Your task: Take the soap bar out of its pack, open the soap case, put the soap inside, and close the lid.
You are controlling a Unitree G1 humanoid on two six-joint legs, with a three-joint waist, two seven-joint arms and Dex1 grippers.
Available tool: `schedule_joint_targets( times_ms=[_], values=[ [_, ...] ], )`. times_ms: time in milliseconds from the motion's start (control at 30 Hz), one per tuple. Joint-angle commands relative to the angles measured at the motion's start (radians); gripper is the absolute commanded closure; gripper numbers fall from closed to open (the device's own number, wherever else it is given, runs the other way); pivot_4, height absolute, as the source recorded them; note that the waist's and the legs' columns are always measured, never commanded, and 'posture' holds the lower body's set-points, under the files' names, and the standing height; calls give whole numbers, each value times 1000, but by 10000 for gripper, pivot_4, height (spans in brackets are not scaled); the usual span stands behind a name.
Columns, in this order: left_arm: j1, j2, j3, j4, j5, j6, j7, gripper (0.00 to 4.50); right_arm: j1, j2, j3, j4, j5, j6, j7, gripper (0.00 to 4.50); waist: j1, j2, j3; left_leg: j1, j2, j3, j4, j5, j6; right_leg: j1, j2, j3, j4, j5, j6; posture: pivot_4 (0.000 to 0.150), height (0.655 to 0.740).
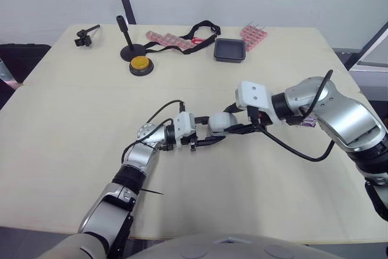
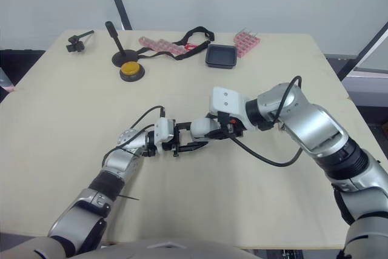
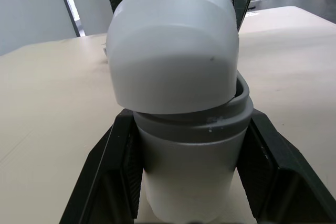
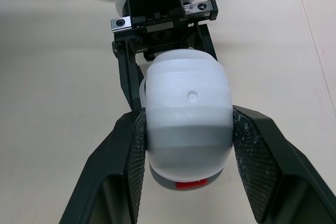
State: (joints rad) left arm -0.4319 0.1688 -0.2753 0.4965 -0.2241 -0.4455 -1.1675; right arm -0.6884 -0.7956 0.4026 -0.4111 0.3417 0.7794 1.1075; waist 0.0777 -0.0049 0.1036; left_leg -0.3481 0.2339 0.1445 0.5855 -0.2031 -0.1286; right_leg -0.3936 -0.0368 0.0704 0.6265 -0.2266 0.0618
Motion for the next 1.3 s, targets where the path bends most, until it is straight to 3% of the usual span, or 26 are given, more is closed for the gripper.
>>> schedule_joint_targets(
  times_ms=[33,1100,1167,1300],
  values=[
    [22,24,3,15,8,24,-15,25792,28,-20,-3,-25,-1,-19,29,25443,1,0,0,0,0,0,0,0,0,0,0,0,0,0,0,1500,7395],
    [24,29,6,12,11,27,-29,25792,28,-30,51,8,-118,-163,104,25443,0,0,0,0,0,0,-1,0,1,0,0,0,-1,0,0,1500,7395],
    [24,30,6,13,11,26,-29,25792,26,-25,48,12,-115,-161,105,14450,1,0,0,0,0,0,-1,0,1,0,0,0,-1,0,0,1500,7395],
    [24,31,5,16,13,23,-29,25792,5,-6,49,31,-126,-141,96,2481,0,0,0,-1,0,0,-1,0,1,-1,0,0,-1,0,0,1500,7395]
  ],
)
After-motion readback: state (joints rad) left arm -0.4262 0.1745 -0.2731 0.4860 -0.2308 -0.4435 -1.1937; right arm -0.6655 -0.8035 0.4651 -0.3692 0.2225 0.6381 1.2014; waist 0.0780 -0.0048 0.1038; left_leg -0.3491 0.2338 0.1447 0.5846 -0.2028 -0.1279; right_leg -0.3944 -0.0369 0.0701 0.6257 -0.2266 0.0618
